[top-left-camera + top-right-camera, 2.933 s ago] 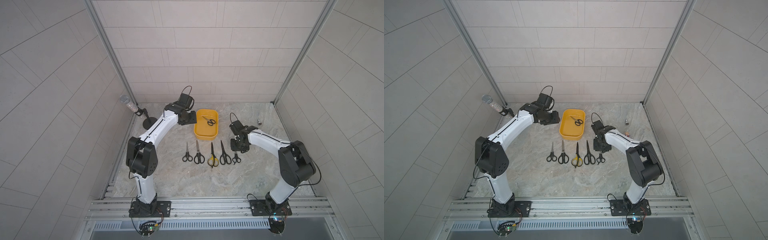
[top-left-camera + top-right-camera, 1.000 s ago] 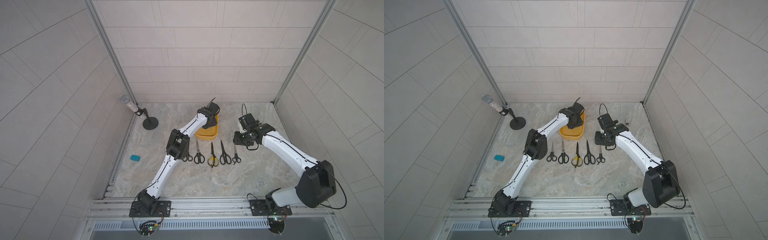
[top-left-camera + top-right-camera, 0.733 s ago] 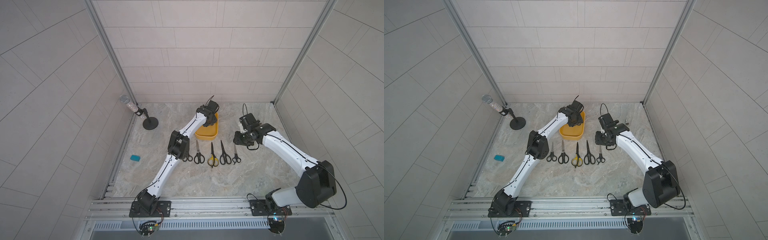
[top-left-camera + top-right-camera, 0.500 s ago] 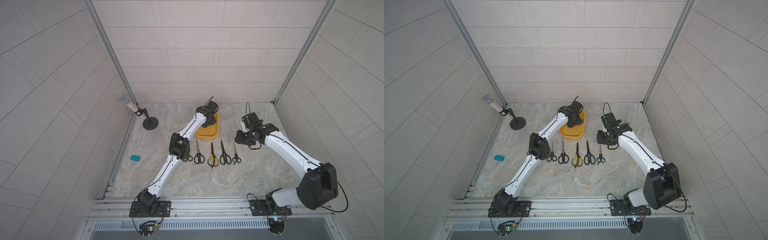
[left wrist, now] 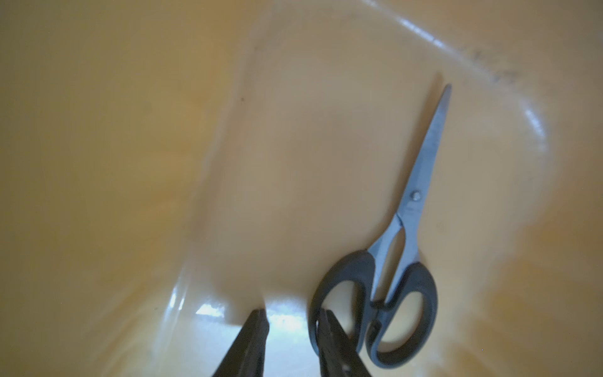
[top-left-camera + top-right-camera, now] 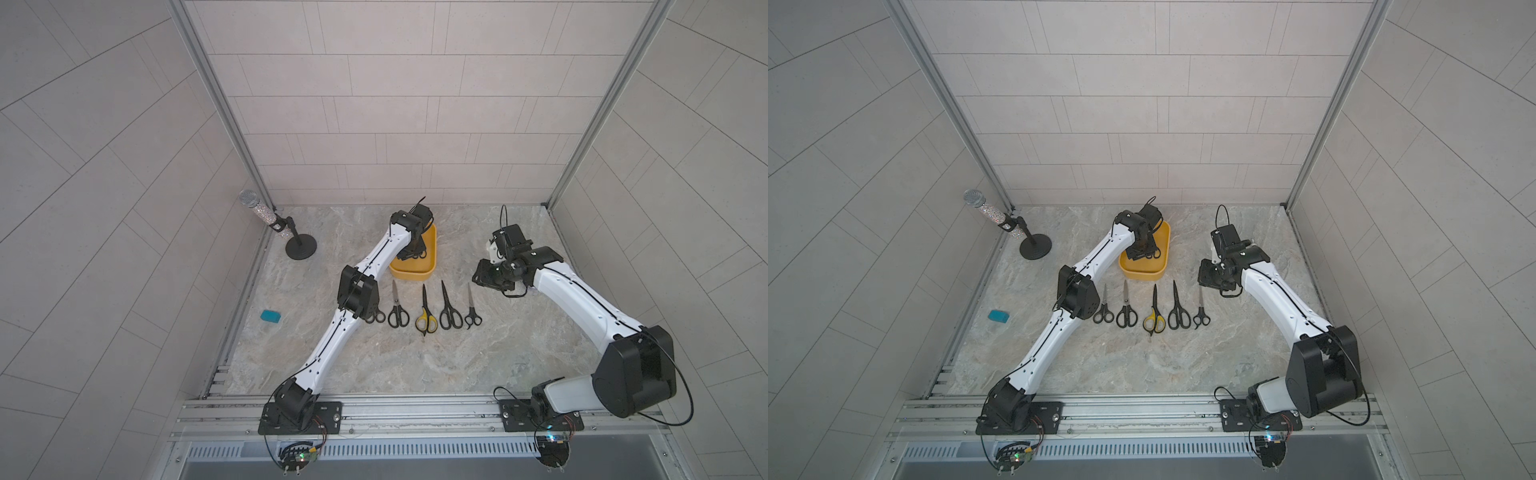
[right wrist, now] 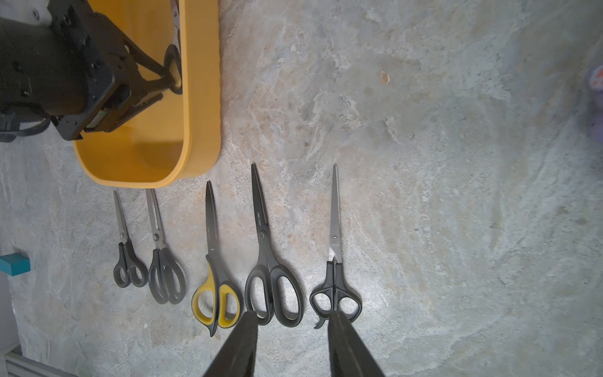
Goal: Take the scissors out of the storage box
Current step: Pick up the scissors from the storage box.
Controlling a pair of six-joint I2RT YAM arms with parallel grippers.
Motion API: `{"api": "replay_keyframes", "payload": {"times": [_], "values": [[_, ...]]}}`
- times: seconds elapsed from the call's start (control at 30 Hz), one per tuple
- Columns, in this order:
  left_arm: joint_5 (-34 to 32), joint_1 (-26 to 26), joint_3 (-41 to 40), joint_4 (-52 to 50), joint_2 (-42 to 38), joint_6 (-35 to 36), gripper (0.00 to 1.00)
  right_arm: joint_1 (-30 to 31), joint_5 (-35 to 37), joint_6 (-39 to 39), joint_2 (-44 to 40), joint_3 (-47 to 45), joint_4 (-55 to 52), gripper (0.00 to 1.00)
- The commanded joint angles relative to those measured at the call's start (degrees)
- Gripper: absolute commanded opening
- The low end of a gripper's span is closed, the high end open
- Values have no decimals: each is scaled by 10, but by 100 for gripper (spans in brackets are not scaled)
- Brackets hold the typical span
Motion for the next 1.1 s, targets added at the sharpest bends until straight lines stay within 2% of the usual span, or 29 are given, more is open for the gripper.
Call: {"api": "replay_keyframes", "payload": {"times": [0.0,0.13,0.27,0.63,1.07], "values": [[-16,5,-2,-85,9,37,33,-3,-12,7,-2,-13,21,41],[13,10,-3,-60,24,44,30,-4,-36,22,14,-17,40,41],[2,7,-3,-72,37,47,25,-4,-34,16,12,-6,34,41],[8,8,0,-70,44,43,0,-5,-34,1,18,18,26,41],[41,7,68,-73,-21,56,0,-5,-42,2,44,75,35,41]]}}
